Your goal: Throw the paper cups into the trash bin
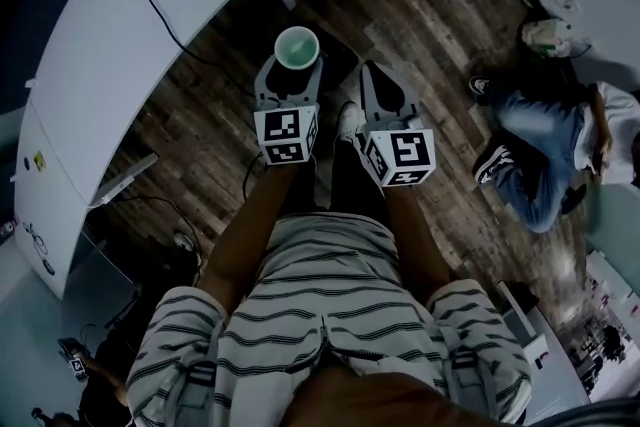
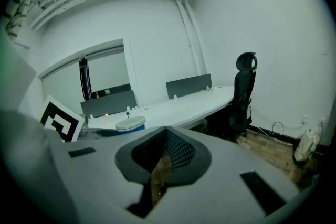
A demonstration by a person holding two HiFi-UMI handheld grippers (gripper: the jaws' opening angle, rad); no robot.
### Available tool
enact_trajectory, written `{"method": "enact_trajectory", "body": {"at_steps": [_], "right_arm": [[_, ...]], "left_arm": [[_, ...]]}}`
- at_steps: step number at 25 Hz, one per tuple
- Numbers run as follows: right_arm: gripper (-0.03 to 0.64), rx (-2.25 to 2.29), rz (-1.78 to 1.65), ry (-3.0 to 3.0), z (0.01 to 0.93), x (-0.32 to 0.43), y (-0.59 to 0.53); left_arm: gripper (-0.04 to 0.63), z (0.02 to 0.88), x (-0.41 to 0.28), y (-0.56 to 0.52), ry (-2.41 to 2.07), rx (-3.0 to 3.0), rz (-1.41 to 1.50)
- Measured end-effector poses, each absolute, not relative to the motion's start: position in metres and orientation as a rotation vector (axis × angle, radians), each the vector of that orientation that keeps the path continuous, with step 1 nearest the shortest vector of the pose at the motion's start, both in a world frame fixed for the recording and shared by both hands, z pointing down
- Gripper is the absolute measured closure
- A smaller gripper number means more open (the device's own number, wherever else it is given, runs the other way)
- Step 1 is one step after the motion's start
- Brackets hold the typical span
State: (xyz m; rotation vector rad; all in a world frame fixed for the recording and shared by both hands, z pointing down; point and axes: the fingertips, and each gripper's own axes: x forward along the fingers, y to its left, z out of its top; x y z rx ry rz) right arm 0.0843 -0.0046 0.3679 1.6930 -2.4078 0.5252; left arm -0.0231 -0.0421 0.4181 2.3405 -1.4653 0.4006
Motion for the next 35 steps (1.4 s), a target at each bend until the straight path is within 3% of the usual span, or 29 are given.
{"method": "enact_trajectory", "body": {"at_steps": [35], "right_arm": [[0.607,1.618,0.841,-2.207,0.57,0.095,-0.008]], "left_arm": [[0.316,0.696,-0.009,-0.03,-1.248,2.096,0.741]]}}
